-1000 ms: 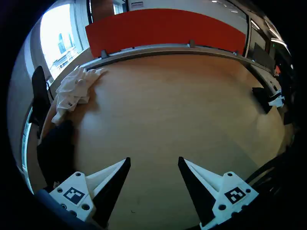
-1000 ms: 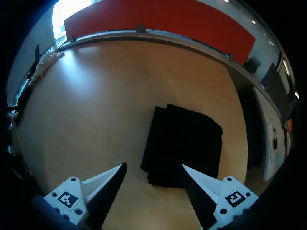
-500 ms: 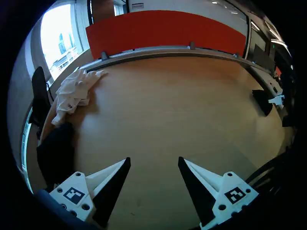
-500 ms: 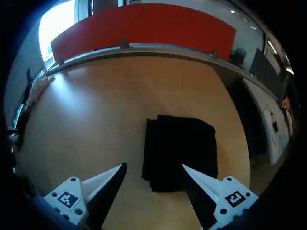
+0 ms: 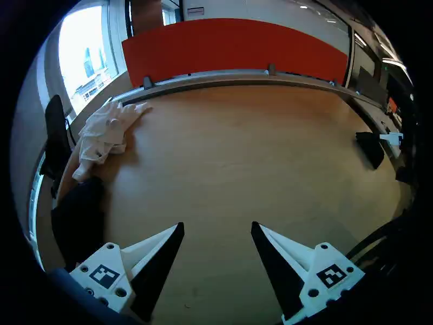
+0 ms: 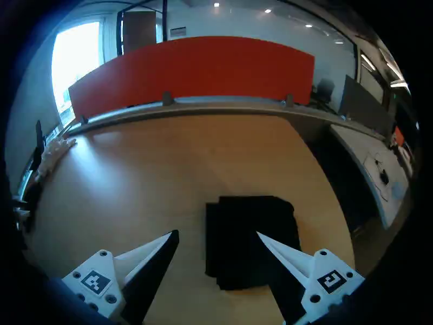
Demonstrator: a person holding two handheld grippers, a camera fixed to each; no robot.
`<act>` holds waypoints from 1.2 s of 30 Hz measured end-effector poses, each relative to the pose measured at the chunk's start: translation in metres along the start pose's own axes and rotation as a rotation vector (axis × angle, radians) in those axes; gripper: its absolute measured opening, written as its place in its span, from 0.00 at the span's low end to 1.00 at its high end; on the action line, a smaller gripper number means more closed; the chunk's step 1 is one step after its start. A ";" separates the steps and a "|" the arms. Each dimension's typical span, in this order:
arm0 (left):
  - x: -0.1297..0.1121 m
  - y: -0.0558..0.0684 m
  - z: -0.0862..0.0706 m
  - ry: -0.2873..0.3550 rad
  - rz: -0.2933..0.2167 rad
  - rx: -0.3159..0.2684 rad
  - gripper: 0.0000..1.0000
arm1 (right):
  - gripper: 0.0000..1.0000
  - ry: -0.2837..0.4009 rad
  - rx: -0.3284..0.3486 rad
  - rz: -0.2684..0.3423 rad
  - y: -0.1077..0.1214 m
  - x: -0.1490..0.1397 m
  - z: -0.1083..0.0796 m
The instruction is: Fold towel
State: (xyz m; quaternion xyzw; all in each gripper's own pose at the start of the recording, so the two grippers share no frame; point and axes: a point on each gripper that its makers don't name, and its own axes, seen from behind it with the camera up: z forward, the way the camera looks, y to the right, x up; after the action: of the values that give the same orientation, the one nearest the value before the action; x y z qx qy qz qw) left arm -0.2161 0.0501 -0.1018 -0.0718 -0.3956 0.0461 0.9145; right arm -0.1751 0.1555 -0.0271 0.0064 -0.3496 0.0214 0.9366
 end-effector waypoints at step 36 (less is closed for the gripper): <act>0.060 -0.006 0.001 0.198 -0.042 0.022 0.92 | 1.00 0.457 -0.071 -0.025 -0.017 0.106 -0.041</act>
State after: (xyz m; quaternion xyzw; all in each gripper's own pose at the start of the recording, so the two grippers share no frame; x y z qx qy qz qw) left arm -0.1762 0.0524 -0.0571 -0.0574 -0.3042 0.0239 0.9506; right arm -0.0677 0.1429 0.0114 -0.0273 -0.1289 -0.0019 0.9913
